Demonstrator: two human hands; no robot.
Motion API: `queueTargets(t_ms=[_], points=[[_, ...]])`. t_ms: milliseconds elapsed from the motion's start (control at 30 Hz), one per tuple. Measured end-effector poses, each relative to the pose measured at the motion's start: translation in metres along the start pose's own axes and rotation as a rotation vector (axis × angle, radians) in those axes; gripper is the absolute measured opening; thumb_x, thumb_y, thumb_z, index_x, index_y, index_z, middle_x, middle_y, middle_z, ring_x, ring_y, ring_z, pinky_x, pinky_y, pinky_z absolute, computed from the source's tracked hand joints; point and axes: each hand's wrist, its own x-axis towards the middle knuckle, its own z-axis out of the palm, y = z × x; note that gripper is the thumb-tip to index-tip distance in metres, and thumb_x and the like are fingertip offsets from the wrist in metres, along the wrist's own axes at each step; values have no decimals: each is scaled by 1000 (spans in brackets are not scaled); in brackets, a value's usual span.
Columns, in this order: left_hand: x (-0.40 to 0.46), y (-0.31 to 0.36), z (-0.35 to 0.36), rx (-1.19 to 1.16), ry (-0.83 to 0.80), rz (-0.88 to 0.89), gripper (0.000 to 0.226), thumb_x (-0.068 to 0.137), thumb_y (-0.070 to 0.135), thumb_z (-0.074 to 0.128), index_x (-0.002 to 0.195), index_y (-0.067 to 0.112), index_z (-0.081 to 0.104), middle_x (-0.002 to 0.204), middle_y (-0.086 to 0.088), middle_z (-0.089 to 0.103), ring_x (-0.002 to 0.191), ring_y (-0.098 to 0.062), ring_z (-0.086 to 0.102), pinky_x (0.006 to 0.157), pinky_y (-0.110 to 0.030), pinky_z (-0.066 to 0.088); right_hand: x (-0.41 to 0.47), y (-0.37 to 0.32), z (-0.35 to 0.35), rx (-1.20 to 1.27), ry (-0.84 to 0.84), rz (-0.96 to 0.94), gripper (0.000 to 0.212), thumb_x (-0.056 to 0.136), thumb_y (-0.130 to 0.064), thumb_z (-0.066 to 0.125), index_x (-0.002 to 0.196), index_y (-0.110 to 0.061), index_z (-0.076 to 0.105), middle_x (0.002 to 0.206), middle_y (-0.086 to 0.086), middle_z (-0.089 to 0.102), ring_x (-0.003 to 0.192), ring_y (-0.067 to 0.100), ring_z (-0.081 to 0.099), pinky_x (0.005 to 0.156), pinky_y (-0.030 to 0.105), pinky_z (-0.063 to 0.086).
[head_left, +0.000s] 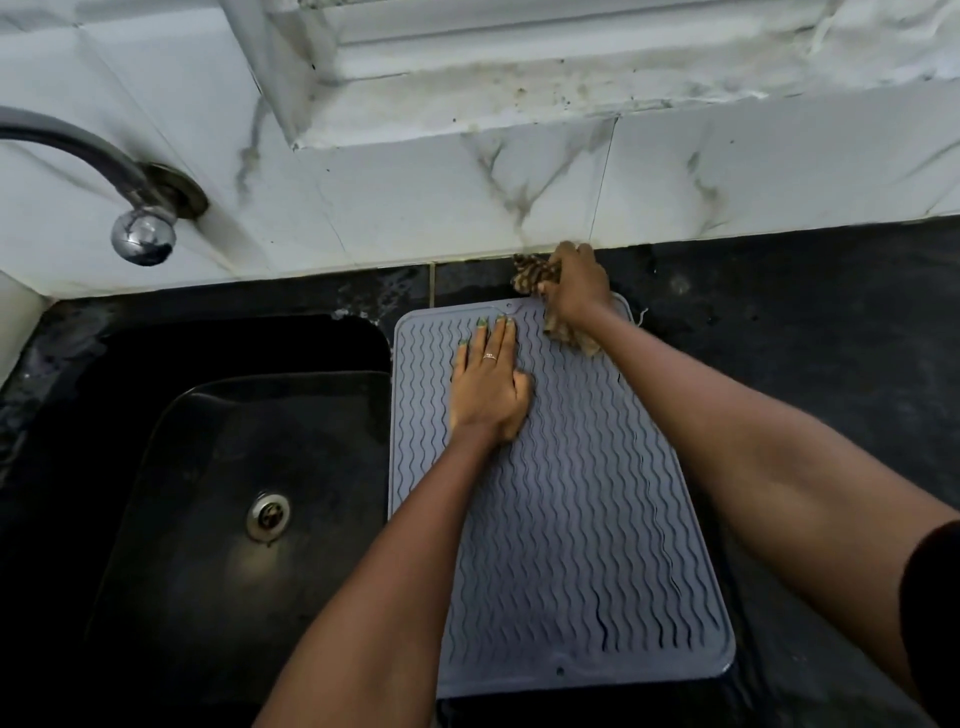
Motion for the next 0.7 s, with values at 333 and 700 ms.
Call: queueTargets(t_ms=[333,700], points=[[2,2,0,22,-10,-10,62,99,34,28,154,15,6,163,-1,5,150,-17,-1,122,-36,-1,-67,-4,26,-144,188,-43,32,91,-18,55,122,-13,52,123,15,49,99,30,56,77,38,48],[1,1,-1,-10,25,-4,62,98,31,28,154,19,5,162,2,8,150,-16,2,122,-36,0,2,-9,-6,-25,72,-37,33,90,-21,58,121,-15,50,124,12,52,107,35,55,84,41,47]])
